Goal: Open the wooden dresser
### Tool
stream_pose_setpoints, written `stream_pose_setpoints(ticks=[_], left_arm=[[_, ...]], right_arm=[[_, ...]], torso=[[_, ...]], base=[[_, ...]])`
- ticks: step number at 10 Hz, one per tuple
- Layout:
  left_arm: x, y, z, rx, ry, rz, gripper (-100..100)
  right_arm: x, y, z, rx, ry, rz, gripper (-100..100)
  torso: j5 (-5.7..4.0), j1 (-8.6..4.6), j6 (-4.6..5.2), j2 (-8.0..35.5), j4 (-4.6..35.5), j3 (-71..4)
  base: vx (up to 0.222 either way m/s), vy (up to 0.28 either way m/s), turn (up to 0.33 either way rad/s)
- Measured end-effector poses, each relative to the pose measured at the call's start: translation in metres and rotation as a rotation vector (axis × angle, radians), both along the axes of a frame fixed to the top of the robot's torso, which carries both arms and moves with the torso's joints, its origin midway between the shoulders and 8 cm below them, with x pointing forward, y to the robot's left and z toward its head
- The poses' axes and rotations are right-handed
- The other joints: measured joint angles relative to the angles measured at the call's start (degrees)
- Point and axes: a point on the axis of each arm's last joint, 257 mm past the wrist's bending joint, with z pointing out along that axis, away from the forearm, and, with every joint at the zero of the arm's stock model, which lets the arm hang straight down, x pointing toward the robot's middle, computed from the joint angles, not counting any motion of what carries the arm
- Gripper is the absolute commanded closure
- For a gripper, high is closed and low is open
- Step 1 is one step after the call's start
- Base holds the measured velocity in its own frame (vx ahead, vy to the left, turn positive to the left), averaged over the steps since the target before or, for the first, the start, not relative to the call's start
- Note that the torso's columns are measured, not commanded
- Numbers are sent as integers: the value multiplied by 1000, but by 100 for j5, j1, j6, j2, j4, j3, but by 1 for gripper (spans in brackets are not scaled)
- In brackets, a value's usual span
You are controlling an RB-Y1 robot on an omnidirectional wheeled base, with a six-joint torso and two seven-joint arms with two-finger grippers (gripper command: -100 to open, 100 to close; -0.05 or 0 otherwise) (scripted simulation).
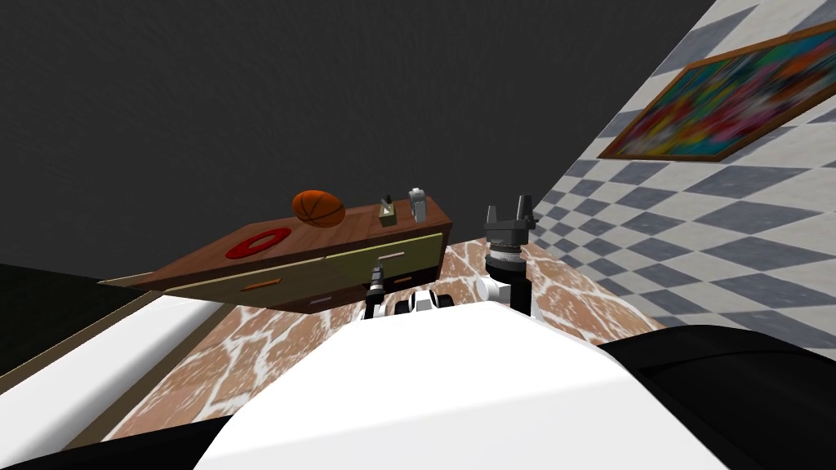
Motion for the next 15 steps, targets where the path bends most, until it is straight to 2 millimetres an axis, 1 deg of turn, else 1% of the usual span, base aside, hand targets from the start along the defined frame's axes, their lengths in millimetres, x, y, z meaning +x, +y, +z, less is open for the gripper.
stream_pose_setpoints(ticks=[3, 4, 5, 10, 12, 14, 15], left_arm=[[-3, -2, 3, 0, -1, -3, 100], [-4, -3, 4, 0, -2, -4, 100], [-4, -3, 4, 0, -1, -4, -100], [-6, 23, 2, 91, 15, -30, -100], [-5, 34, 2, 126, 26, -38, -100], [1, 38, 3, 128, 35, -34, -100], [3, 34, 5, 111, 33, -28, -100]], right_arm=[[0, 0, 0, 0, 0, 0, 0], [0, 0, 0, 0, 0, 0, 0], [0, 0, 0, 0, 0, 0, 0], [0, 0, 0, 0, 0, 0, 0], [0, 0, 0, 0, 0, 0, 0], [0, 0, 0, 0, 0, 0, 0], [0, 0, 0, 0, 0, 0, 0]], torso=[[-2, -4, 0, -20, -4, -11], [0, 4, 0, -28, -6, -16], [3, 12, 0, -66, -15, -37], [1, 5, 0, -30, -6, -17], [0, 3, 0, -38, -8, -22], [0, 3, 0, -63, -16, -38], [-1, -2, 0, -47, -12, -29]], base=[[-190, -33, 10], [-100, -12, 1], [-21, -5, -3], [23, 1, -1], [88, 2, -9], [159, -8, -8], [105, -14, 0]])
